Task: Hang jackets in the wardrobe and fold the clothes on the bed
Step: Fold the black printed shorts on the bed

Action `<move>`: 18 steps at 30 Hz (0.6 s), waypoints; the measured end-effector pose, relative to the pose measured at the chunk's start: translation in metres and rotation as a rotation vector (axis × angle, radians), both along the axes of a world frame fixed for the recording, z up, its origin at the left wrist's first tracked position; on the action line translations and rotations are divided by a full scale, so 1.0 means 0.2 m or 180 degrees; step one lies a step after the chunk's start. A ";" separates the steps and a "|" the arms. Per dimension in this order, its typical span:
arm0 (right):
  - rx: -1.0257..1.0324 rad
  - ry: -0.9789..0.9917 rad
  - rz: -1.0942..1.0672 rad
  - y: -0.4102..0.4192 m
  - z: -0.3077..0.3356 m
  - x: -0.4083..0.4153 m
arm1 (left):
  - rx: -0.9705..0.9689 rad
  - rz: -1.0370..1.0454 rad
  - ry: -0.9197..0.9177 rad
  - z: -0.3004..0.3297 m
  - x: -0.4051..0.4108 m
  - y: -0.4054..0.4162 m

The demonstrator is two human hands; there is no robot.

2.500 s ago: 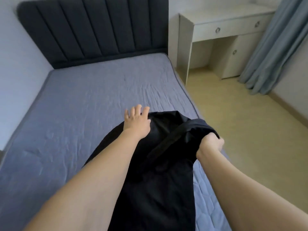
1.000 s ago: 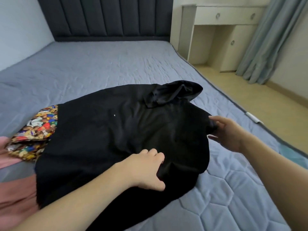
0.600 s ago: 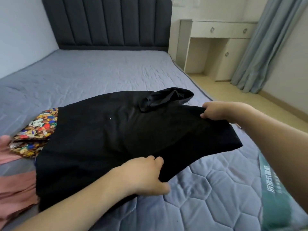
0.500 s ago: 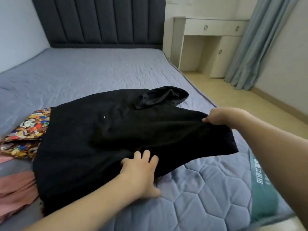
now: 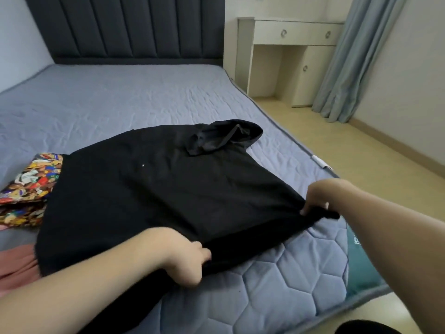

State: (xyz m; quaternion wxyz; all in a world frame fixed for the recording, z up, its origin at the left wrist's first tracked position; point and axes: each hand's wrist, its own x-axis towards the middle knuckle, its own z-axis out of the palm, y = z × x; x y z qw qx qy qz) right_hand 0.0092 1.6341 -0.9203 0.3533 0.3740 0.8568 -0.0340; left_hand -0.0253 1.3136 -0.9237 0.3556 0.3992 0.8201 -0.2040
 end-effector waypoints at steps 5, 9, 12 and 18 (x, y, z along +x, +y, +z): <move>0.0799 0.1434 0.1129 -0.44 -0.23 -0.22 | -0.0367 -0.0005 0.1536 -0.12 0.10 -0.13; 0.0285 0.2177 0.2246 -0.91 -0.33 -0.49 | -0.0521 -0.0367 0.1573 -0.08 0.08 -0.35; -0.0321 0.1846 0.2580 -1.15 -0.37 -0.64 | -0.0267 -0.0181 -0.0145 -0.06 0.10 -0.48; -0.0679 0.1789 0.2741 -1.51 -0.40 -0.89 | 0.0602 0.2514 -0.1550 0.05 -0.33 -0.89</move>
